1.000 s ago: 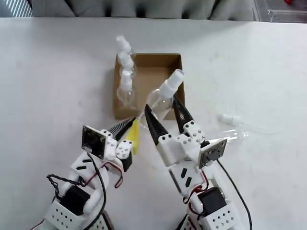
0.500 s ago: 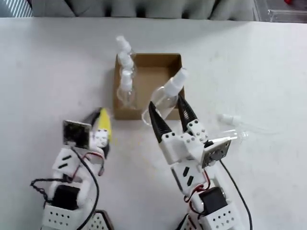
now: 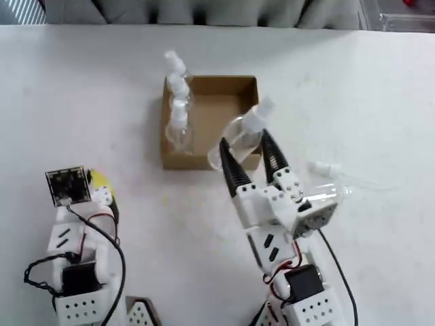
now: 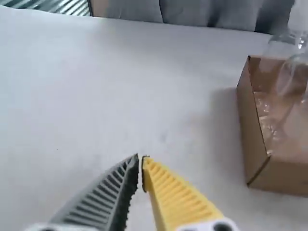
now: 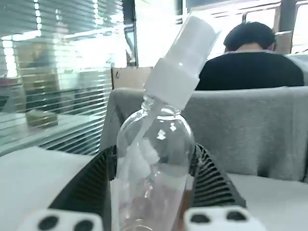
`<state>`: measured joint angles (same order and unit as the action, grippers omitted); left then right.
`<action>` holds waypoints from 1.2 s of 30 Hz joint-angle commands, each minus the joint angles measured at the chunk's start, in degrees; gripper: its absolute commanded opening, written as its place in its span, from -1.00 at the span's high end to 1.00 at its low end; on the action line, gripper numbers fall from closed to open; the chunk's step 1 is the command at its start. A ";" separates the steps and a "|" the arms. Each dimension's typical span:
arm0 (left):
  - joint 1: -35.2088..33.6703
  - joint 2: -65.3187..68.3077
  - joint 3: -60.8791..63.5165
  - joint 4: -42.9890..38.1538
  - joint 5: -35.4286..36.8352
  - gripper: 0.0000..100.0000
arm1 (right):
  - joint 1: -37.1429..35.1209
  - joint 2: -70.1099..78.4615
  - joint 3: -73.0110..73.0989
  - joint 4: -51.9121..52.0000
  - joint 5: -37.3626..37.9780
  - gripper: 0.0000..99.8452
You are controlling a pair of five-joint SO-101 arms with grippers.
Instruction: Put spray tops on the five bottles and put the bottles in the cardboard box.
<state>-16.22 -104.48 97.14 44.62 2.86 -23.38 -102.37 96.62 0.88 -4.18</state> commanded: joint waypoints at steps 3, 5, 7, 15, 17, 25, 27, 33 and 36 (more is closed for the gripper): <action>3.03 -0.48 -0.18 4.48 -0.62 0.95 | 3.30 -0.75 -0.09 -4.97 0.09 0.97; 5.41 -0.48 -0.18 7.12 -0.62 0.95 | 3.47 -0.75 -1.41 -4.79 0.09 0.97; 7.16 -0.48 -0.18 9.05 -0.62 0.95 | 3.65 -0.66 -2.99 -4.70 0.18 0.97; 7.78 -0.48 -0.18 12.04 -10.11 0.95 | 3.30 -0.66 -4.84 -4.70 5.36 0.97; 7.87 -0.48 -0.18 12.31 -10.64 0.95 | 3.30 -0.66 -4.92 -4.70 5.36 0.97; 7.69 -0.48 -0.18 12.31 -10.73 0.95 | 3.30 3.38 -9.58 -4.53 5.36 0.97; 7.60 -0.48 -0.18 12.31 -10.73 0.95 | 3.30 8.22 -12.57 -4.88 5.36 0.97; 7.60 -0.48 -0.18 12.31 -10.73 0.95 | 3.30 24.75 -21.19 -7.60 4.92 0.97; 7.60 -0.48 -0.18 12.31 -10.73 0.95 | 3.30 32.22 -22.15 -15.16 5.01 0.97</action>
<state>-9.10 -104.48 97.14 56.57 -7.43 -20.57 -76.62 78.68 -7.65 0.48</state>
